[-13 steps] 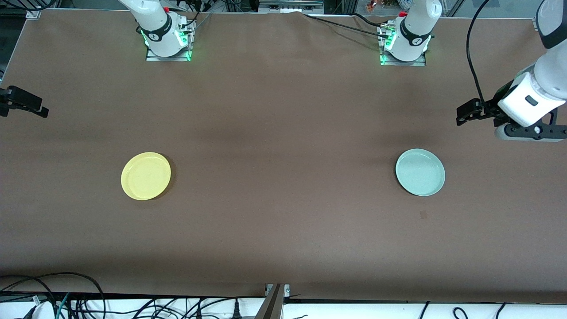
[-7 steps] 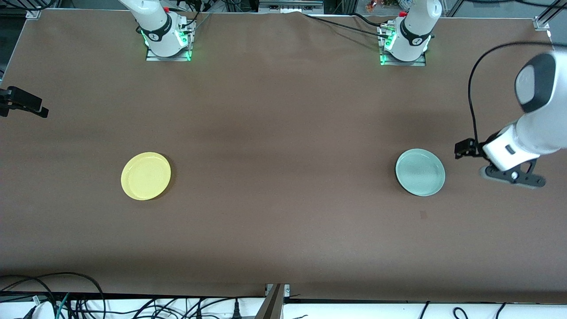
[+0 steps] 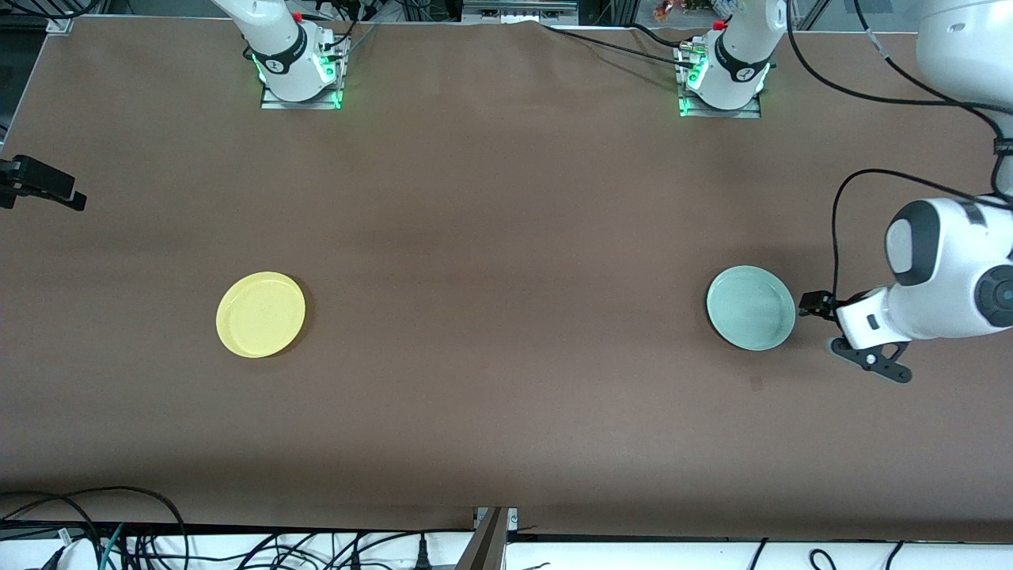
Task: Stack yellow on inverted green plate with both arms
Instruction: 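Move the left gripper down to the rim of the green plate, then grasp the green plate rim with the left gripper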
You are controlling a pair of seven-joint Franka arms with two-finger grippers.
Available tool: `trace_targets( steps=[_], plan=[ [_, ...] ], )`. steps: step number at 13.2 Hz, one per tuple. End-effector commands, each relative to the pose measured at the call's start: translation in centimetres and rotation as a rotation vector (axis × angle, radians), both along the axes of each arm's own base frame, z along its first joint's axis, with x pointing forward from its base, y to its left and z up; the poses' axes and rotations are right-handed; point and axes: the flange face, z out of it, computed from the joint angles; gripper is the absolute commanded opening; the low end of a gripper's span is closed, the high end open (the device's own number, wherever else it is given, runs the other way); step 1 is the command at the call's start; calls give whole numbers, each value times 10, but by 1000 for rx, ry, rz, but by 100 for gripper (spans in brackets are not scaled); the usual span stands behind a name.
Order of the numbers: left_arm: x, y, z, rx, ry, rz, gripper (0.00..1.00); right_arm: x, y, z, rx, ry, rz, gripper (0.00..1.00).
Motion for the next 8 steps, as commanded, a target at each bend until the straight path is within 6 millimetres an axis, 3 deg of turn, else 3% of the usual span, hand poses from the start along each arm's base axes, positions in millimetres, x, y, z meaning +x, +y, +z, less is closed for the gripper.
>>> trace_targets(
  steps=[1,4,8],
  plan=[
    [-7,7,-29,-6,2,-15,100,-2,-3,3,1,-1,5,100],
    [-12,20,-64,-18,9,6,100,-1,-3,3,3,-4,5,100],
    [-30,17,-107,-19,-55,-3,98,-1,-3,3,5,-5,5,100]
  ],
)
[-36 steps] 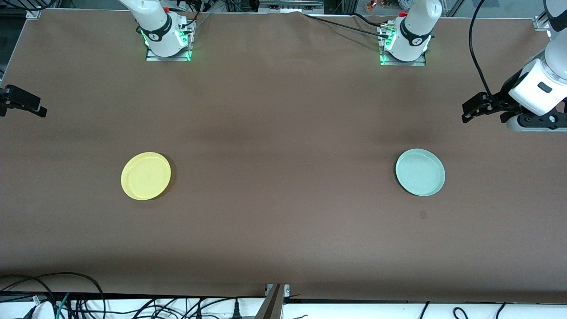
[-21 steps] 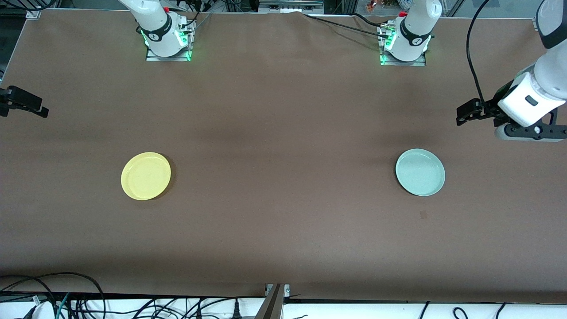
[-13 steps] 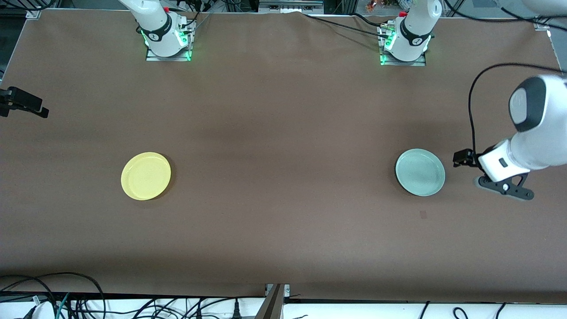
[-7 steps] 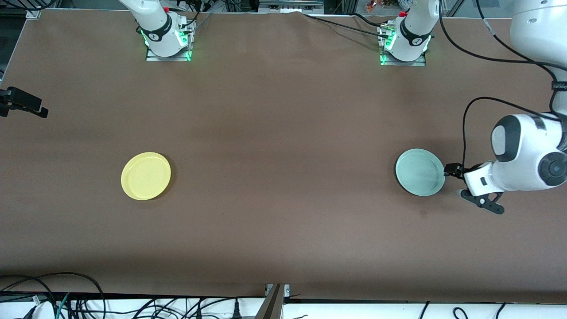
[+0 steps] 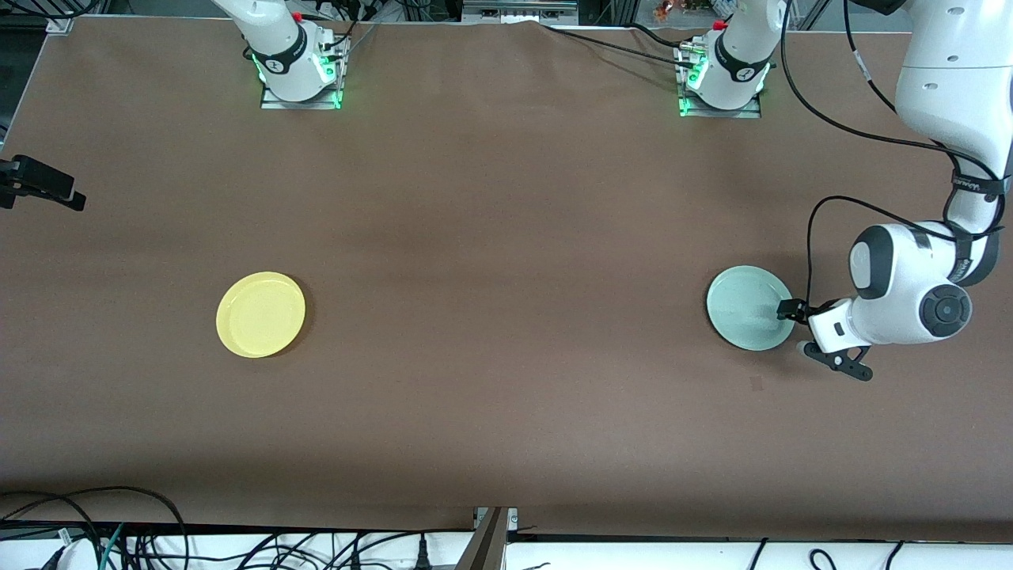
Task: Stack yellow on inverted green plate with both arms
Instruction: 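Grasp the green plate rim with the left gripper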
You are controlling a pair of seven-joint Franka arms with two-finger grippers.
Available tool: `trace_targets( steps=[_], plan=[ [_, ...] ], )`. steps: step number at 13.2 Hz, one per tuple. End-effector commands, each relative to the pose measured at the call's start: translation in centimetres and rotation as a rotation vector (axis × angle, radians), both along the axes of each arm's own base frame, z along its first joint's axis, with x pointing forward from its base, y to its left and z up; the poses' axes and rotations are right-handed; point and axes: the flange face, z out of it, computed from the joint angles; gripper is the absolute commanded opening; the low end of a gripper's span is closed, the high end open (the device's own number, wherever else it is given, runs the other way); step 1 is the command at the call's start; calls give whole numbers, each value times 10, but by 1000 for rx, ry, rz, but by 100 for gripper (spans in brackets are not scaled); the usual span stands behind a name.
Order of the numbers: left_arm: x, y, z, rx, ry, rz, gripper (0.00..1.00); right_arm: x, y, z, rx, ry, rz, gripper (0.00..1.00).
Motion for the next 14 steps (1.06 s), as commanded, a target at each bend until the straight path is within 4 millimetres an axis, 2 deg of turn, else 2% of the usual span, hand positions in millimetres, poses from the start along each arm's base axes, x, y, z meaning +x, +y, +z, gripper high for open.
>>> trace_targets(
  steps=[1,2,3,5,6,10,11,14],
  plan=[
    [-15,-5,-17,-6,-25,-29,85,-1,-3,2,5,-4,5,100],
    [-15,-5,-18,-6,-23,-30,54,-1,-3,2,5,-4,5,100],
    [-14,-6,-16,-7,-26,-46,33,-1,-3,2,5,-4,5,100],
    [-11,-6,-12,-15,-34,-107,5,-1,-3,2,5,-4,5,100],
    [-11,-5,-10,-16,-38,-120,0,-1,-3,2,5,-4,5,100],
    [-11,-6,-10,-18,-31,-127,0,-1,-2,2,6,-4,5,100],
    [-9,-7,-4,-15,-42,-132,0,-1,-2,2,6,-4,5,100],
    [7,-13,51,53,-122,-199,0,-1,-2,2,6,-4,5,100]
  ],
)
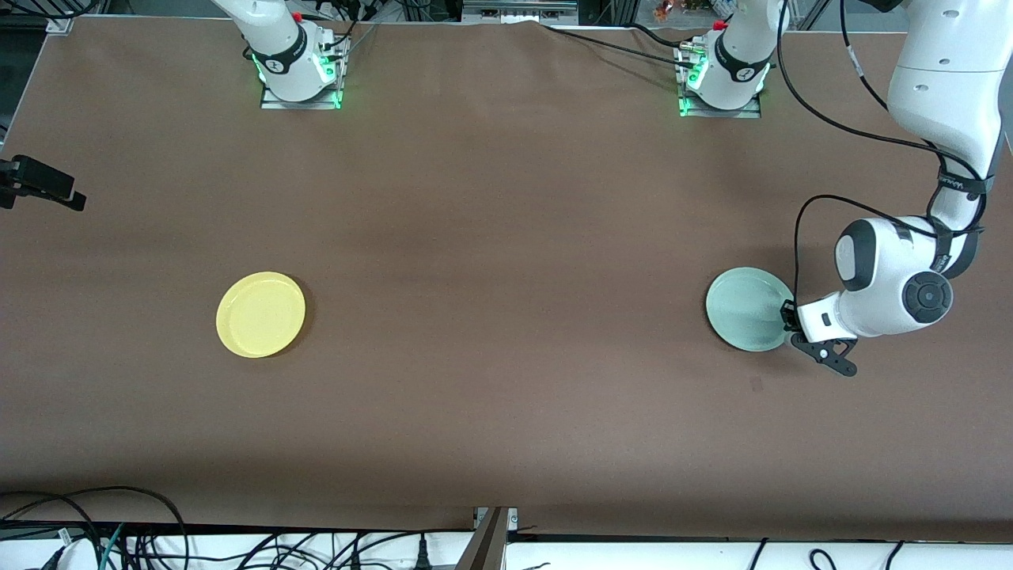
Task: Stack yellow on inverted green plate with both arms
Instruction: 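Grasp the green plate rim with the left gripper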
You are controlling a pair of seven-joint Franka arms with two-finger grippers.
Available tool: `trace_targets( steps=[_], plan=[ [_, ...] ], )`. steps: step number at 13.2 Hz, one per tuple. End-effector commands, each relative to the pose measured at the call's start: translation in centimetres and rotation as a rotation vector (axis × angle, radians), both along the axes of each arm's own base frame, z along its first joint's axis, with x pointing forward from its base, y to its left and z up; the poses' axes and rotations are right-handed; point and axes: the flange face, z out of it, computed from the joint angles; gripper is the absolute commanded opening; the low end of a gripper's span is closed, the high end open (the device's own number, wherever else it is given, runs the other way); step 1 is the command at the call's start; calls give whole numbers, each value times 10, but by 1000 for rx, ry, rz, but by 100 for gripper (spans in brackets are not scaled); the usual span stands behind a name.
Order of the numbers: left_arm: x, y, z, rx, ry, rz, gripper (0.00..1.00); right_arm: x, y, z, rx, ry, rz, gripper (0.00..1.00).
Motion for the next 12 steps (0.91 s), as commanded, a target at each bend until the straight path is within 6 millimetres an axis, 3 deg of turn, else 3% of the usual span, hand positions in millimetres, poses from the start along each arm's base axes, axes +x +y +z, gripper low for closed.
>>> trace_targets(
  steps=[1,5,6,10,12],
  plan=[
    [15,-8,63,95,-85,-99,0,-1,-2,2,6,-4,5,100],
    [39,-83,149,227,-114,-263,0,-1,-3,2,6,-4,4,100],
    [44,-111,168,260,-119,-312,0,-1,-4,3,5,-6,4,100],
    [24,-217,196,474,-91,-301,0,-1,-4,3,4,-6,2,100],
    [-4,-281,194,618,-113,-257,0,-1,-4,3,4,-6,2,100]
  ],
)
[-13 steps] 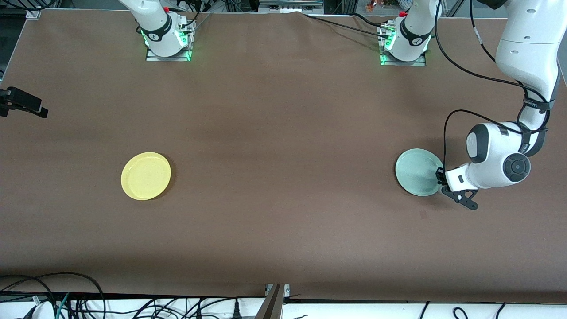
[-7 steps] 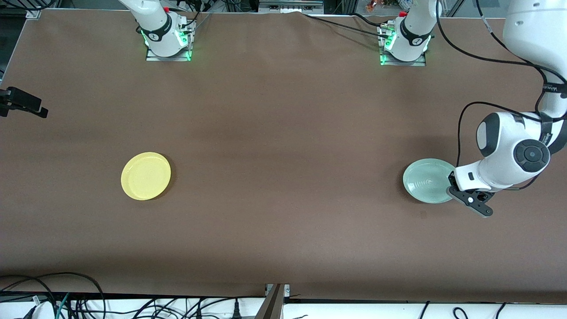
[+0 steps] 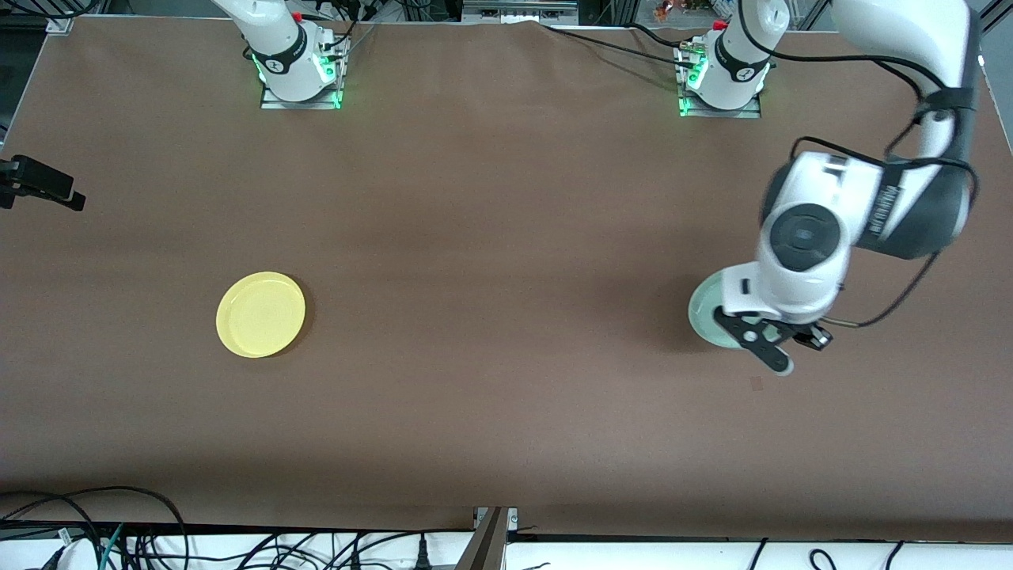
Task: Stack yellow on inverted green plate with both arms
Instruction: 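Lift the green plate and tilt it upright with the left gripper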
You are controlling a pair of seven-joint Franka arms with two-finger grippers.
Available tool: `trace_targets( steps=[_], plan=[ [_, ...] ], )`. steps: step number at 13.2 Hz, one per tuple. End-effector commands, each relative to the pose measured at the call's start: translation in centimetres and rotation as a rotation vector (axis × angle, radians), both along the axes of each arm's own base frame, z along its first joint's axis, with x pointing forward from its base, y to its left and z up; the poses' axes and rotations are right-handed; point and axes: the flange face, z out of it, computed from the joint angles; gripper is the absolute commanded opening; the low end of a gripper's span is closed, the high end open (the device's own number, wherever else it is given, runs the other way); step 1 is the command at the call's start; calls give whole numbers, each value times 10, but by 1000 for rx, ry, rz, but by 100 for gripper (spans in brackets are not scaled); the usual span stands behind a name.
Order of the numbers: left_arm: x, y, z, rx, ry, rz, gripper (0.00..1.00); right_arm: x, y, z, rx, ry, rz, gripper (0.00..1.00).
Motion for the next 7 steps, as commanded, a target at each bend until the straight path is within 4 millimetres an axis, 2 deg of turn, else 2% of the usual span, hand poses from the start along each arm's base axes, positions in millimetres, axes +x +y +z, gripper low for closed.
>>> trace_targets(
  steps=[1,3,5,7],
  plan=[
    [-32,-72,-4,180,-69,57,0,-1,-3,3,5,-5,4,100],
    [-67,-132,-20,317,-155,80,0,-1,-4,3,5,-5,2,100],
    [-104,-185,-55,489,-253,52,0,-1,-4,2,5,-4,2,100],
    [-130,-215,-89,568,-283,33,0,-2,-7,3,5,-5,-4,100]
  ],
)
